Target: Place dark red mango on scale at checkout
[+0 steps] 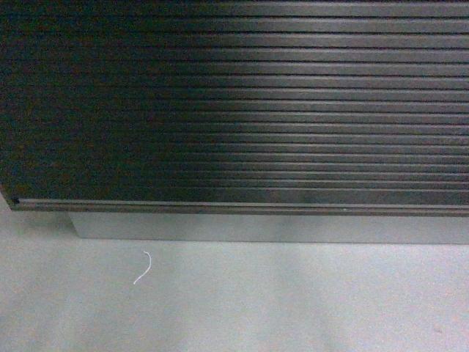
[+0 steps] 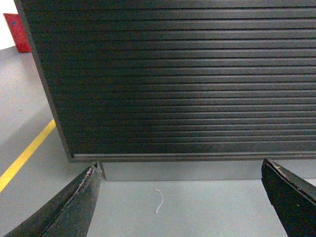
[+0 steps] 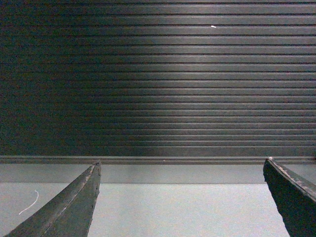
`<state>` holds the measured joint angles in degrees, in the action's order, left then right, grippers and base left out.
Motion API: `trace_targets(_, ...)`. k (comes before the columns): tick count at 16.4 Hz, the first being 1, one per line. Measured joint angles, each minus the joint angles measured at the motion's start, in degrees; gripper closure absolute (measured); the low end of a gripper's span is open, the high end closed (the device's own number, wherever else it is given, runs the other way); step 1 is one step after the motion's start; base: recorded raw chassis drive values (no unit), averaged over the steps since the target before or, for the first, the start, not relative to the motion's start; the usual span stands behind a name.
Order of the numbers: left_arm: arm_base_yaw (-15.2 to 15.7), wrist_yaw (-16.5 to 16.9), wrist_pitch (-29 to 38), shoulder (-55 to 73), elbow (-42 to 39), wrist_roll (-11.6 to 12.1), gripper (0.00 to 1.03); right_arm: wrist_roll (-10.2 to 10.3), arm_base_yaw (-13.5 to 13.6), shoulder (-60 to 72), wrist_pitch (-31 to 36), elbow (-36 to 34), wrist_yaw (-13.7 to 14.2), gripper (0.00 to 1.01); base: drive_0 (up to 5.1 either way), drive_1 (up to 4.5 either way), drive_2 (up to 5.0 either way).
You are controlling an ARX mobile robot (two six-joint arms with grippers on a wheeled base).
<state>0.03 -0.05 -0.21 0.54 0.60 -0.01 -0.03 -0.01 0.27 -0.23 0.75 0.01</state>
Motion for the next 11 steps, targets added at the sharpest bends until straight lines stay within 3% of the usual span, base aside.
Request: trace_targets(11,0.0,0.0,0.0,0.0,0.0,0.0,0.05,0.0,0.0,0.0,0.0,0.0,0.0,0.03,-0.1,1.35,-1.5)
